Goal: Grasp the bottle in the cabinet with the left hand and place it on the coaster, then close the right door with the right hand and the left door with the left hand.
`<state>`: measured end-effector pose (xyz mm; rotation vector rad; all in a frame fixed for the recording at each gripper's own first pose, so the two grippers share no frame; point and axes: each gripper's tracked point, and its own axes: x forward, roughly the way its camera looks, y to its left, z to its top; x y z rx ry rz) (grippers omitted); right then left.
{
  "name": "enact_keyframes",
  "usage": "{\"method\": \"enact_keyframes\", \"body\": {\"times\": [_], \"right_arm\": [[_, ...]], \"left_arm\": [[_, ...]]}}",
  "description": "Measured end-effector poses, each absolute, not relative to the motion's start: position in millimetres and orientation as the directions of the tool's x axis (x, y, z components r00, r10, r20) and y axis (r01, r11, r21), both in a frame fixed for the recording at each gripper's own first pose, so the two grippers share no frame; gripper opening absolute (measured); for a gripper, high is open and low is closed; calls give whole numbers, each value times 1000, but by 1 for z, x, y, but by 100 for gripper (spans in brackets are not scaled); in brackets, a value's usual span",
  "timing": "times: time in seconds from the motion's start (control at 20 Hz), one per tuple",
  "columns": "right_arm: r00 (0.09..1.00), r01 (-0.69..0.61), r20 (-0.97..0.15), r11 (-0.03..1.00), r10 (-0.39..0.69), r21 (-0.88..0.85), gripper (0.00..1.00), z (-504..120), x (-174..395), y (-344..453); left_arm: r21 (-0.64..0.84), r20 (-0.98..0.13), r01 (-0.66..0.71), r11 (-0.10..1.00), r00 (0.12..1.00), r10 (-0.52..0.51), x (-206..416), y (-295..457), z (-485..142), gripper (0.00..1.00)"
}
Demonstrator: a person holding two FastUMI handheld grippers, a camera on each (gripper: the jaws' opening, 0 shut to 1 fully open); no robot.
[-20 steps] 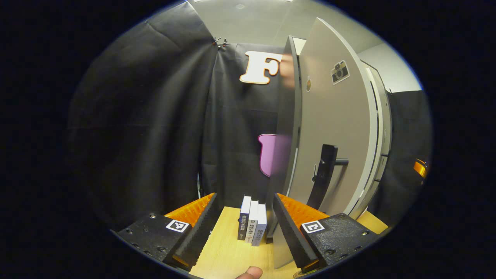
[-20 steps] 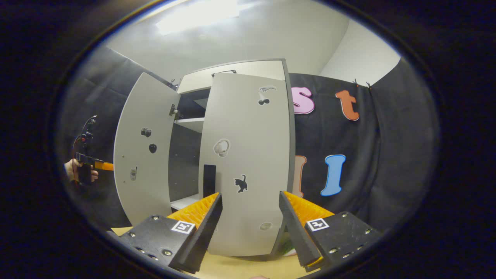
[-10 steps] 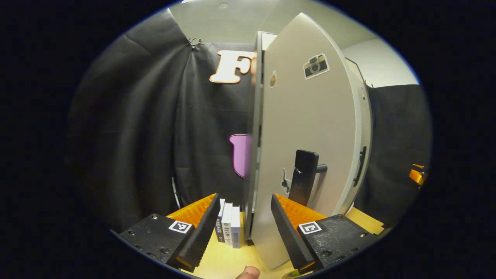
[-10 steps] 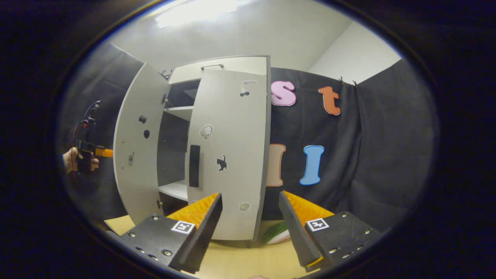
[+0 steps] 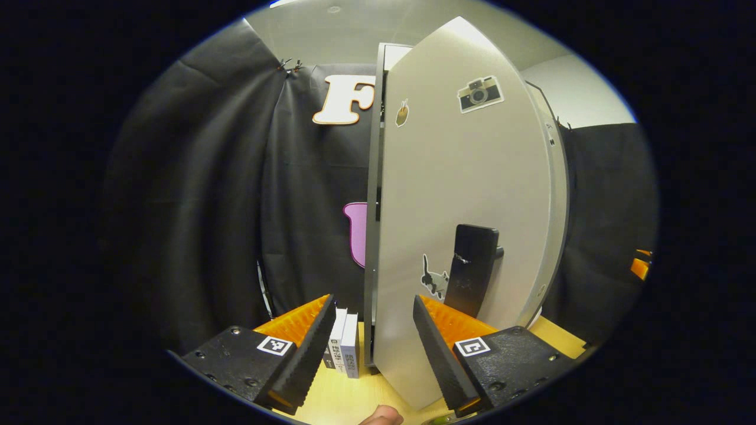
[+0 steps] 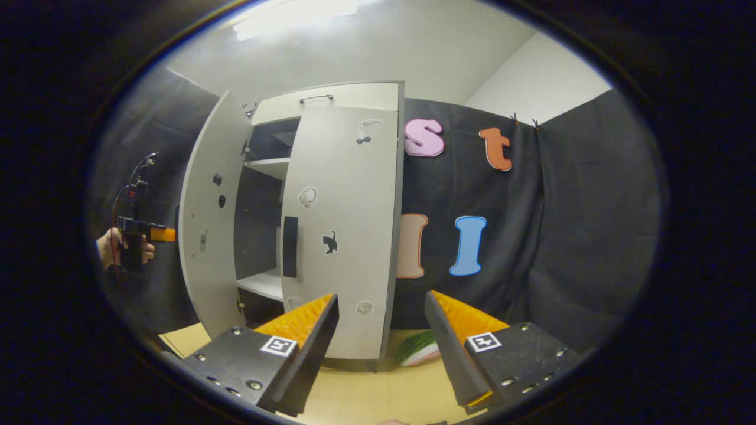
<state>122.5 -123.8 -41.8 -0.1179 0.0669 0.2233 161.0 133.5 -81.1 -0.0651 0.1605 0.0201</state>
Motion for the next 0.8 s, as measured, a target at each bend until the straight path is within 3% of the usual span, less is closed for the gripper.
{"method": "enact_keyframes", "body": {"times": [0.25, 0.3, 0.4, 0.8], "right_arm": [[973, -222, -88, 970, 213, -103, 89, -42, 117, -127], [973, -221, -90, 969, 212, -109, 85, -41, 116, -128], [974, -219, -90, 970, 210, -109, 89, -40, 113, -129], [969, -234, -108, 967, 223, -103, 89, -48, 106, -122]], "left_arm": [[-49, -182, -51, 998, 982, 41, 171, 126, -84, 85], [-44, -188, -64, 997, 981, 55, 171, 126, -85, 85], [-52, -204, -77, 996, 977, 64, 175, 122, -91, 85], [-39, -208, -3, 999, 978, -6, 192, 76, -92, 85]]}}
